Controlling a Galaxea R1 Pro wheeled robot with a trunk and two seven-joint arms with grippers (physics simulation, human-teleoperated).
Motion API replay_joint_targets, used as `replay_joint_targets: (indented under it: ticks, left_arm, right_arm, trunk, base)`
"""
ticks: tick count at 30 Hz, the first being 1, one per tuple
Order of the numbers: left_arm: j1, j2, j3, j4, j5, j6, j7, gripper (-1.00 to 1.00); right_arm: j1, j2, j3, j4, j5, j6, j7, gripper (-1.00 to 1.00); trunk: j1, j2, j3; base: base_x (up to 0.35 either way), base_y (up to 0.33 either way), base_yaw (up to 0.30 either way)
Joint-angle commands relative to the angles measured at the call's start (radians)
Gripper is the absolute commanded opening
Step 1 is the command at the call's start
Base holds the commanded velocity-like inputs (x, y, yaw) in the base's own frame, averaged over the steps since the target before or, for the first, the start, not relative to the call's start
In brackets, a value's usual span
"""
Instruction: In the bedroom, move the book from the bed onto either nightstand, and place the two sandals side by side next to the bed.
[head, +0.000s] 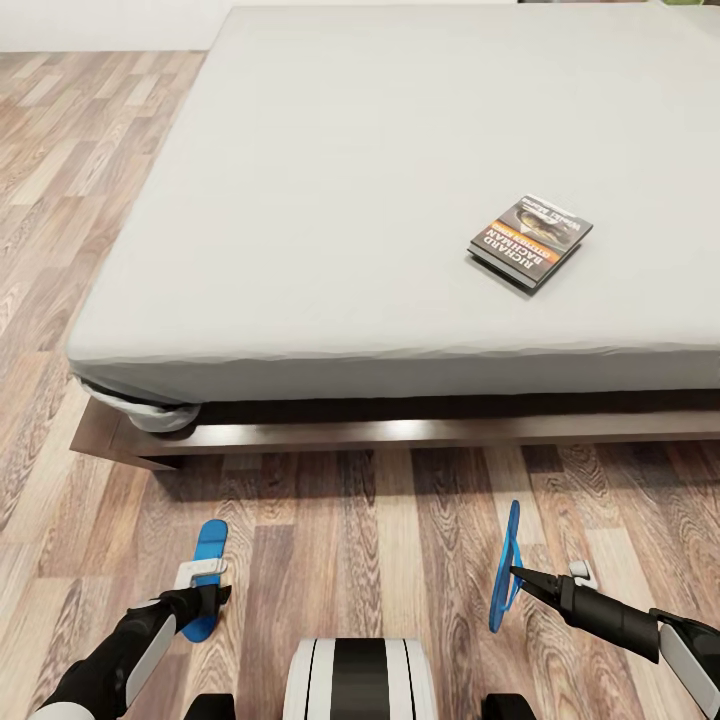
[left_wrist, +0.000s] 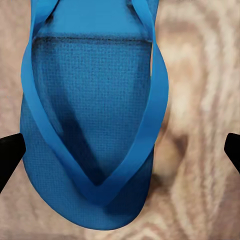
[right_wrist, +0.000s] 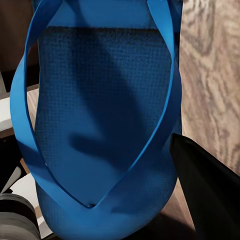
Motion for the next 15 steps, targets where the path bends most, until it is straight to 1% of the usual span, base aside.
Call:
replay_joint_targets:
  ticks: [1, 3, 15]
  left_arm:
    - [0.0, 0.001, -0.003, -0.001, 0.005, 0.004, 0.001, 1.0]
    - [0.0, 0.001, -0.003, -0.001, 0.005, 0.005, 0.001, 1.0]
    - [0.0, 0.001, -0.003, -0.001, 0.005, 0.006, 0.001, 1.0]
  right_arm:
    - [0.0, 0.0, 0.0, 0.0, -0.005, 0.007, 0.0, -1.0]
    - [0.0, 0.0, 0.0, 0.0, -0.005, 0.007, 0.0, -1.0]
    - [0.0, 0.0, 0.0, 0.0, -0.005, 0.007, 0.0, -1.0]
  trunk:
    - [0.0, 0.0, -0.001]
    - [0.0, 0.0, -0.001]
    - [-0.006, 0.003, 0.046]
  base:
    - [0.0, 0.0, 0.0]
    - [0.0, 0.0, 0.0]
    - [0.0, 0.0, 0.0]
